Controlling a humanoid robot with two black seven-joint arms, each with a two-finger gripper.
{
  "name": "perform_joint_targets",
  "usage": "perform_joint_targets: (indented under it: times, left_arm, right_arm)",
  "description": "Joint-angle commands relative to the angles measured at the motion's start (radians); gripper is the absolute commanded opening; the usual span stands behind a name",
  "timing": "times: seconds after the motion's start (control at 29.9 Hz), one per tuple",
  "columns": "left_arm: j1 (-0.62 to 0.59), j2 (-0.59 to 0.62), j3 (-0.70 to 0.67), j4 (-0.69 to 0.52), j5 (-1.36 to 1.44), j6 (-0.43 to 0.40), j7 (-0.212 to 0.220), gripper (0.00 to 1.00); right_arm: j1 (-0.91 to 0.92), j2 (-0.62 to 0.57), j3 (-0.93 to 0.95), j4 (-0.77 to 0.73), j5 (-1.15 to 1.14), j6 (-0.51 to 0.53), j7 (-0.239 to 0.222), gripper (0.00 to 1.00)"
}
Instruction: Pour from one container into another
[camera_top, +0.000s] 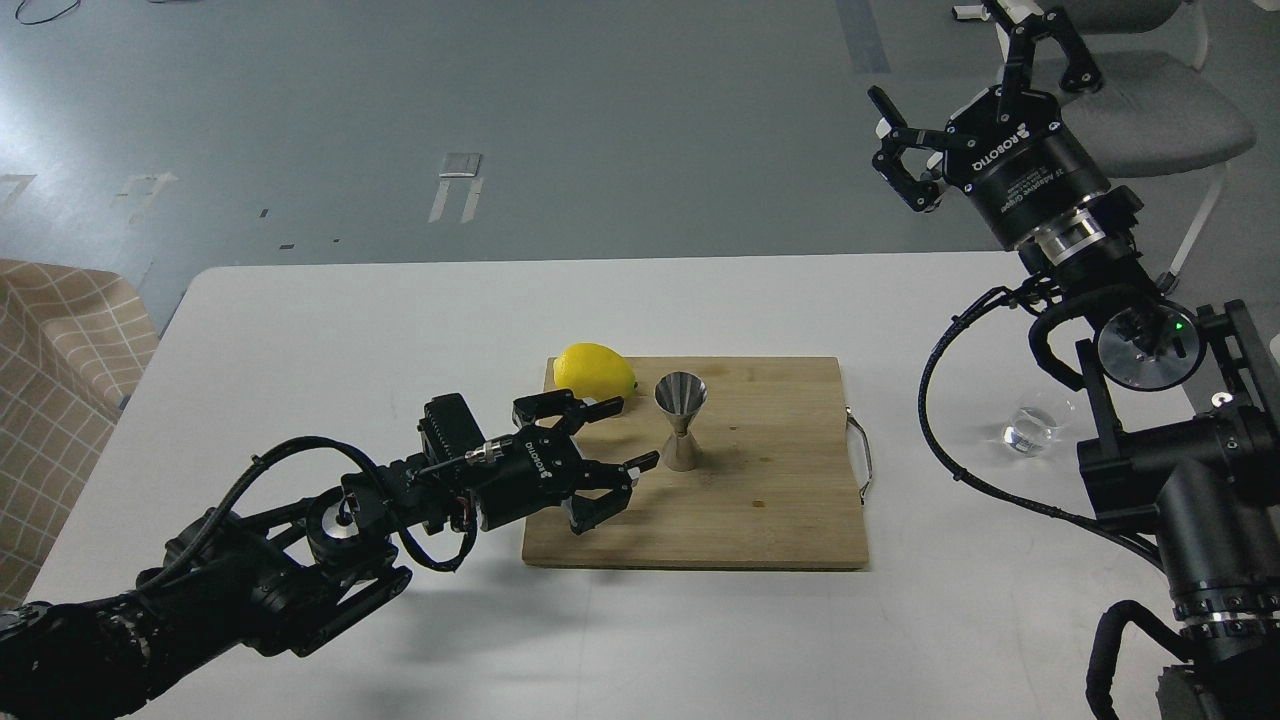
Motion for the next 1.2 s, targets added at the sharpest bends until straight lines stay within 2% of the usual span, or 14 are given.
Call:
perform_joint_targets:
  times: [0.0,0.27,0.77,1.0,1.17]
  left_arm:
    - [0.001,0.020,-0.002,-0.006,0.000,0.010,0.000,0.74]
    - [0.003,0.065,0.001,-0.030,0.000,0.029,0.000,0.74]
    - [0.006,0.220,-0.011,-0.042,-0.008,0.031,0.000,0.74]
    - [-0.010,0.294,-0.014,-0.041,-0.206,0.031,0.000,0.74]
    - [-0.033,0.324,-0.014,-0.033,-0.474,0.031,0.000,0.75]
  right_arm:
    - [0.000,0.000,0.000,-0.002,-0.001,0.000,0.000,1.00]
    - [0.002,0.000,0.000,0.000,-0.001,0.000,0.000,1.00]
    - [0.000,0.000,0.000,0.001,0.000,0.000,0.000,1.00]
    - [0.002,0.000,0.000,0.000,0.000,0.000,0.000,1.00]
    - [0.003,0.000,0.000,0.000,0.000,0.000,0.000,1.00]
